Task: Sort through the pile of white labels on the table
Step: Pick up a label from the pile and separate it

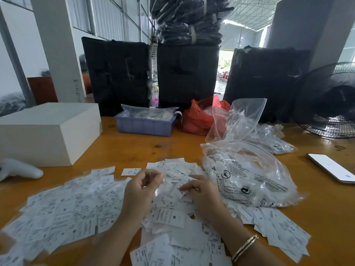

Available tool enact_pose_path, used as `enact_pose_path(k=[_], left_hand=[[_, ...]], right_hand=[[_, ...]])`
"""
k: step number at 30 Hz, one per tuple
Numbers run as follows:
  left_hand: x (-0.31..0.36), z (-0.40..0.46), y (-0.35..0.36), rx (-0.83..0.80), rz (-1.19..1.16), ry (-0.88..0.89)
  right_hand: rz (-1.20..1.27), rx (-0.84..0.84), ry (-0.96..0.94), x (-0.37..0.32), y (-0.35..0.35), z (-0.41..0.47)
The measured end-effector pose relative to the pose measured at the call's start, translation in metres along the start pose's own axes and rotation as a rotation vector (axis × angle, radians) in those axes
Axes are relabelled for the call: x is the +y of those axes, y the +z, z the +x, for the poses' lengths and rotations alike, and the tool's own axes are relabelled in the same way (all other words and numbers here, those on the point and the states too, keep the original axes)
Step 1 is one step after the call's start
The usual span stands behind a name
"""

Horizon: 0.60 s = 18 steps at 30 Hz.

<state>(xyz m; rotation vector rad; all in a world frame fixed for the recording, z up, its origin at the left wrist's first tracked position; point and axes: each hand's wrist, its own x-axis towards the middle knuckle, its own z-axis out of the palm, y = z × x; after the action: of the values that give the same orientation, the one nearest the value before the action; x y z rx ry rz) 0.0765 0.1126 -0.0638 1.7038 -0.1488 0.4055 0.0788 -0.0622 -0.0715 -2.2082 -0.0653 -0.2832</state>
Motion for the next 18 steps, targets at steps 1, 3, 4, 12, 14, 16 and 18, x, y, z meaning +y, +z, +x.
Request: enact_pose_path(k=[1, 3, 4, 12, 14, 16, 18], left_hand=[[-0.0002, -0.0001, 0.0002, -0.006, 0.009, 0.007], [-0.0012, 0.0002, 0.0005, -0.024, 0.036, 0.016], [-0.002, 0.0004, 0.0008, -0.038, 0.048, 0.019], [-0.004, -0.0029, 0.002, -0.146, 0.123, 0.083], [-0.0047, -0.0032, 0.0027, -0.158, 0.162, 0.099], [-0.0051, -0.0033, 0.0039, -0.16, 0.205, 0.116], [-0.0064, -0.0028, 0.0047, -0.171, 0.225, 0.126]], right_hand=[[-0.032, -0.006, 0.003, -0.0009, -0.0001, -0.0002], [-0.033, -0.006, 0.018, -0.0015, 0.0003, 0.0], [0.014, -0.003, 0.025, -0.0018, 0.0003, 0.0], [0.638, 0.141, 0.085, -0.0016, -0.0076, -0.0017], [0.731, 0.147, 0.071, -0.0013, -0.0085, -0.0027], [0.792, 0.121, 0.042, -0.0007, -0.0088, -0.0048], [0.785, 0.108, 0.018, -0.0019, -0.0085, -0.0064]])
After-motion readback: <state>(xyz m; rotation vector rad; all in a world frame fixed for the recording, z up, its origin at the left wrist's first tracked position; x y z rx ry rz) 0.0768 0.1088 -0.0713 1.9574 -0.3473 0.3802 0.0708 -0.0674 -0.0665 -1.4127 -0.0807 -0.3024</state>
